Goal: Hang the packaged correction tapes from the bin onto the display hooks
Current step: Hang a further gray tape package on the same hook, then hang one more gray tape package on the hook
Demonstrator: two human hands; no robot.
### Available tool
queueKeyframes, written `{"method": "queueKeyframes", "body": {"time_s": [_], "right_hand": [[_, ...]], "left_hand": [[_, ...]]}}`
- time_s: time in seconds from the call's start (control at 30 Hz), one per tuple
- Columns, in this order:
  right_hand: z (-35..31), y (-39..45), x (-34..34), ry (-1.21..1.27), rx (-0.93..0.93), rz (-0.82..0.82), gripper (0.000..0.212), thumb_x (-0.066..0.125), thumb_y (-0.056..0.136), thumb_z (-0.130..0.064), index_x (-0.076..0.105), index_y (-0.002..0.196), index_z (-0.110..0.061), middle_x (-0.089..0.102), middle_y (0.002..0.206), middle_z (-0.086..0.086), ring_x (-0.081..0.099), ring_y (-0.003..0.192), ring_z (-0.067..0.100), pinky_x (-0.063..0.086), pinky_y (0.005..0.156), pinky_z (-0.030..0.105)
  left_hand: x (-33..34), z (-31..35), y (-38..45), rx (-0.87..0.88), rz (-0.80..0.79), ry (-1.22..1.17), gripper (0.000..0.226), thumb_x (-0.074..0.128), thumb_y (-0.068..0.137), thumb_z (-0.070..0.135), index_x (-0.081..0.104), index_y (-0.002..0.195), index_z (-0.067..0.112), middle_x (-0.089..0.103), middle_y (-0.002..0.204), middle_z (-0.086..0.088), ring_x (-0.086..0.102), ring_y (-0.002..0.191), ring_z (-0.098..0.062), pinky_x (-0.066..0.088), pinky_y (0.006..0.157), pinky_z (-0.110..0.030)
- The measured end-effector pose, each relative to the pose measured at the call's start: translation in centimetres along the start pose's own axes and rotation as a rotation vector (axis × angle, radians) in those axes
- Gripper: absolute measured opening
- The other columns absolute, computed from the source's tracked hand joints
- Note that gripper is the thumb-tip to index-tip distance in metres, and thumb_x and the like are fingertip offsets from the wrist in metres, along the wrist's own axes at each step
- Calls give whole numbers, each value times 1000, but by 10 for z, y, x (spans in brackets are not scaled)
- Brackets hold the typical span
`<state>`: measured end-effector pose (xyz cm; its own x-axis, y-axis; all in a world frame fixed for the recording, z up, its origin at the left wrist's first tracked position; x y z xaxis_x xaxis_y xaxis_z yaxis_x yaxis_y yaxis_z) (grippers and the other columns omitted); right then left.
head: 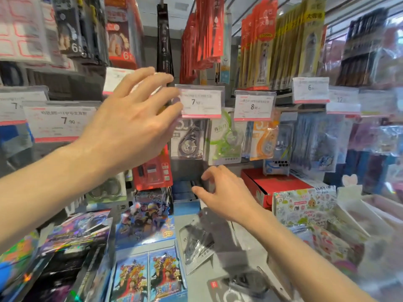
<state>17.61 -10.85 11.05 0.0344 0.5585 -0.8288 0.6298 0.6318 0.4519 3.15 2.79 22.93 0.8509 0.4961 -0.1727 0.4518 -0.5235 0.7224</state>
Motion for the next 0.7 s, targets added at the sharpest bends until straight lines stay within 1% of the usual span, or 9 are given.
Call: {"method": "queueKeyframes", "body": {"time_s": [0.1,0.23,0.3,0.37,0.47,0.53,0.6,0.67,0.7], "right_hand": [[19,-17,-1,-73,-22,-158,37,58,88,-56,62,110,-26,60,109,-4,63,90,18,50,84,37],[45,-40,3,-151,-37,-415,39,61,88,-54,63,116,-26,67,105,-8,62,90,14,50,83,32],[56,-50,8,-186,-25,-509,37,63,88,-51,63,116,-27,67,102,-10,61,90,13,46,79,28],[65,-58,14,-233,-30,-585,34,64,88,-46,63,115,-25,65,102,-8,59,91,15,41,75,26],[69,-70,20,-282,-32,-702,37,66,89,-42,61,117,-19,64,110,-3,54,91,15,35,71,24],[74,-77,26,-291,-20,-768,42,69,87,-41,61,122,-19,64,117,-2,58,100,17,41,76,25],[80,-82,34,-284,3,-805,43,71,84,-36,63,123,-18,65,121,0,60,110,21,49,90,31],[87,-86,42,-276,23,-832,46,73,81,-31,61,124,-16,65,122,2,60,113,24,50,96,38],[89,-88,44,-277,27,-844,50,73,80,-30,60,127,-18,64,124,1,59,114,23,49,97,37]], "left_hand": [[-4,18,-15,25,18,-59,28,48,102,16,70,113,3,67,129,-18,59,126,-41,39,113,-54],[-1,56,-48,46,-46,-222,27,53,100,16,70,116,1,68,127,-18,63,119,-41,48,104,-54],[6,76,-68,56,-150,-316,30,53,99,19,68,118,2,68,125,-17,63,115,-40,52,95,-52],[16,98,-91,57,-298,-397,36,50,95,28,66,120,7,66,123,-13,62,111,-37,55,86,-50],[33,131,-126,5,-517,-532,38,47,95,39,63,120,17,64,120,-4,62,109,-30,56,83,-47],[44,149,-149,-52,-621,-617,37,43,96,43,64,118,22,64,118,0,63,106,-26,57,83,-43],[53,162,-168,-93,-733,-691,39,37,97,47,64,116,25,63,119,2,63,107,-25,57,87,-41],[58,170,-183,-111,-811,-737,42,32,99,50,64,116,28,63,118,5,63,109,-23,57,88,-39],[59,173,-187,-128,-821,-754,43,30,101,50,65,115,29,64,117,7,63,108,-21,57,88,-37]]}}
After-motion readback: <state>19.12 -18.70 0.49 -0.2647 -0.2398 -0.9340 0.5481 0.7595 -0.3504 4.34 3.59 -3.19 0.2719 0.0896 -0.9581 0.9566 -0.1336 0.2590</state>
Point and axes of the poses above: each hand's wrist, its own y-axis towards the middle knuckle, its own x-axis out of the palm, z = x × y, the point moved 2 cm from there along y, towards the middle knuckle
